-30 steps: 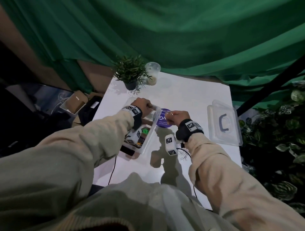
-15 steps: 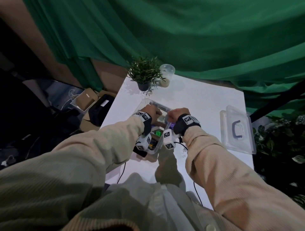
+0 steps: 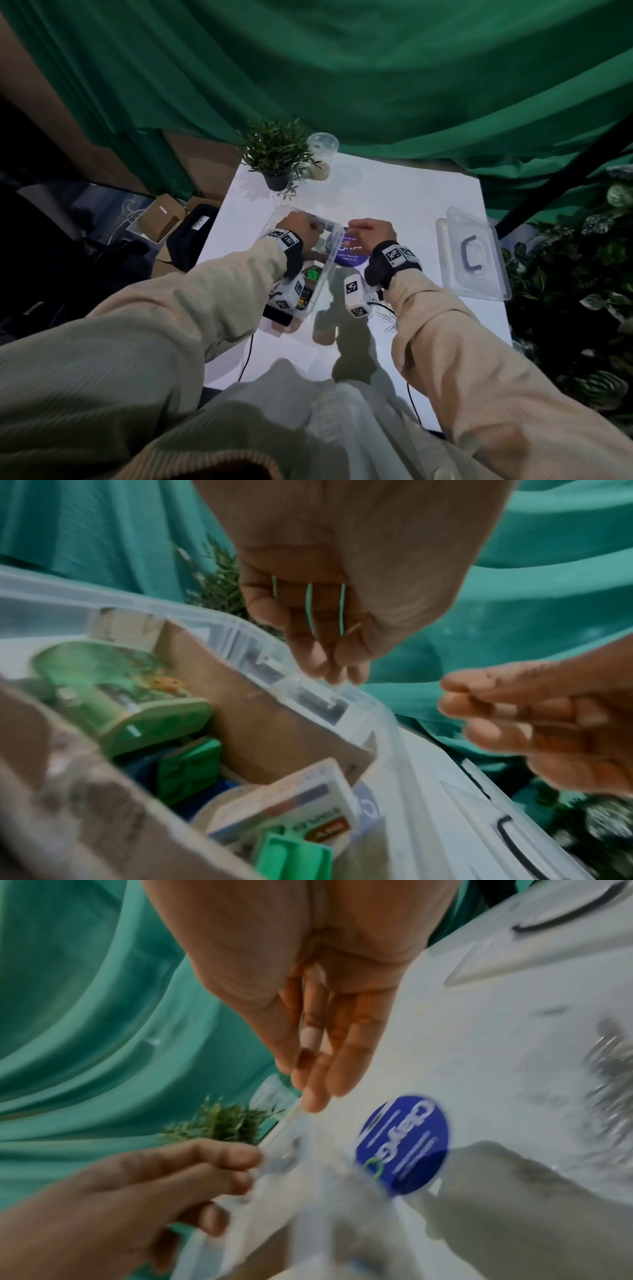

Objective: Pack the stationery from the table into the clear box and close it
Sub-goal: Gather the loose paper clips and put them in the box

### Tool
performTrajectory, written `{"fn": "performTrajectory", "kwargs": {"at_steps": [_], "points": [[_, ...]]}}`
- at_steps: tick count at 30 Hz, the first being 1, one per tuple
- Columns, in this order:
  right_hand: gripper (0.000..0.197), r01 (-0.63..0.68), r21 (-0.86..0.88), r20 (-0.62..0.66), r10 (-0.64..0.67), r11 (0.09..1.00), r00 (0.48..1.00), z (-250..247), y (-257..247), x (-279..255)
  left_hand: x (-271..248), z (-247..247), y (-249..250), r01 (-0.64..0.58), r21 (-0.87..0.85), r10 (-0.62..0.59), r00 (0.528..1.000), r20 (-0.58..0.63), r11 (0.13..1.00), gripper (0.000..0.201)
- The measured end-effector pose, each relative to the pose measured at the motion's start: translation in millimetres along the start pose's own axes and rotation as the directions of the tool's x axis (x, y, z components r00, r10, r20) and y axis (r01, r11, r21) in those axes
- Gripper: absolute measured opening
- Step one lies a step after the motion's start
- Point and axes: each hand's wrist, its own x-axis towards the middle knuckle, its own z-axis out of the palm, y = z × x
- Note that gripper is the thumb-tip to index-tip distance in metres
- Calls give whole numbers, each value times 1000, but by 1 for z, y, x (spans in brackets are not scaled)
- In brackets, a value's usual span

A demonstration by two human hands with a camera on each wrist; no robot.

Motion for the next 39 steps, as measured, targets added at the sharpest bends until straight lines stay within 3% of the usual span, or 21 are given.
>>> {"fn": "performTrajectory", "kwargs": {"at_steps": [4,6,10,12,15,18,21,26,30,34,36,39], "points": [[16,-69,-196,-201,28,978,979,-57,45,-5,-12,13,34,-167,-79,167,986,0,983,23],[10,-135,-338,-242,52,931,969,-85,81,-12,-19,29,59,-277,-103,281,959,31,955,24],[12,-289,-507,-253,180,812,951,-130,143,-28,-39,85,95,-405,-137,426,878,217,904,26],[19,-374,-589,-312,226,716,923,-146,163,-40,-41,113,102,-354,-35,349,892,287,934,25],[33,-491,-651,-396,292,580,871,-160,181,-55,-30,138,93,-157,85,117,927,357,984,33],[38,-533,-671,-400,354,515,845,-166,192,-62,-20,154,78,-43,181,-21,941,338,983,45],[33,-512,-681,-360,370,523,856,-158,195,-61,-18,160,74,-76,334,-39,945,324,939,50],[25,-389,-699,-244,312,600,918,-137,187,-48,-20,170,75,-130,415,-58,910,411,900,53],[29,-257,-719,-122,246,646,962,-121,176,-34,-25,183,87,-249,391,36,878,477,886,47],[25,-218,-677,-148,160,703,976,-122,174,-28,-26,183,87,-304,312,143,883,448,900,50],[30,-195,-711,-179,95,675,979,-129,178,-29,-24,179,81,-329,307,180,886,427,893,59],[52,-99,-787,-94,40,608,995,-132,180,-28,-22,176,71,-336,326,171,880,444,884,73]]}}
